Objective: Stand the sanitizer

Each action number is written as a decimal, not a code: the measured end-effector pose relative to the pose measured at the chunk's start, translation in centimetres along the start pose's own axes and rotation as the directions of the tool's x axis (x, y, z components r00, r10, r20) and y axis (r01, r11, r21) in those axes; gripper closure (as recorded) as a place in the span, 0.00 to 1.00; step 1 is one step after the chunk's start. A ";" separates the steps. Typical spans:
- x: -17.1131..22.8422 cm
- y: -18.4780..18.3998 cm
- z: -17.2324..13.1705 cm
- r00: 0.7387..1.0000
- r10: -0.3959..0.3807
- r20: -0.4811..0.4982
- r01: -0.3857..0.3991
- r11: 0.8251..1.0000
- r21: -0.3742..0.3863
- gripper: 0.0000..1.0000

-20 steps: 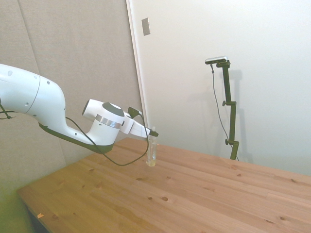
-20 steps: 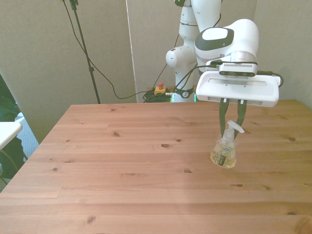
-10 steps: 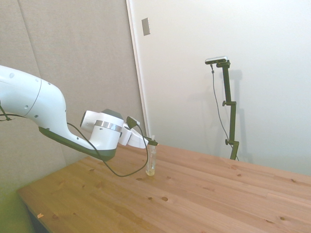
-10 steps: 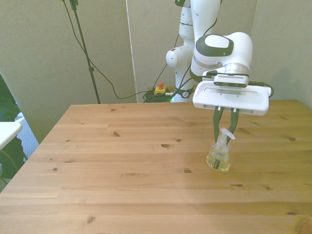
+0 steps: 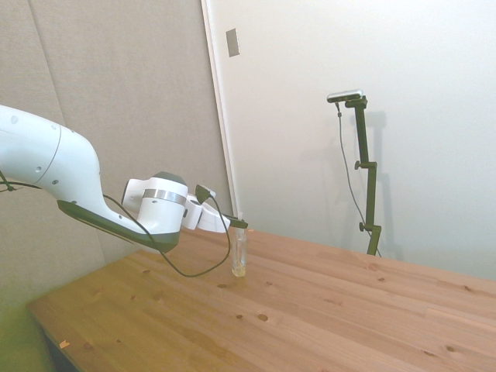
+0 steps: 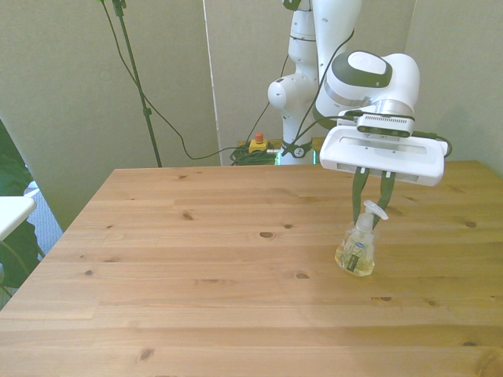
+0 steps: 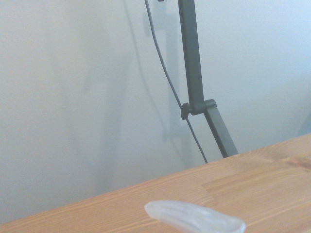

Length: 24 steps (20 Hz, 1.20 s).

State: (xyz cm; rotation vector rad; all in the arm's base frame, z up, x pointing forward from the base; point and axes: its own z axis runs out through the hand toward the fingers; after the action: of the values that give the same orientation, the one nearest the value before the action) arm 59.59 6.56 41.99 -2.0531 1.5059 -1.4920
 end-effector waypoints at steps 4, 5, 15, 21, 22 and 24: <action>-0.5 0.4 0.0 1.000 -0.006 0.006 0.006 1.000 -0.007 0.00; -0.6 0.3 -0.1 1.000 -0.006 0.007 0.006 1.000 -0.006 0.00; -1.5 0.6 -0.7 1.000 -0.014 0.017 0.014 1.000 -0.011 0.00; -1.8 2.5 -1.1 0.997 0.023 0.071 -0.018 0.998 -0.066 0.00; -1.7 2.6 -1.0 0.995 0.032 0.095 -0.024 0.996 -0.083 0.00; -1.3 2.9 -1.0 0.987 0.042 0.153 -0.025 0.993 -0.116 0.00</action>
State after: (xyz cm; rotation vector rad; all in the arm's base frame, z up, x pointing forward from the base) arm 57.09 6.63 39.80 -2.1401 1.5893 -1.2285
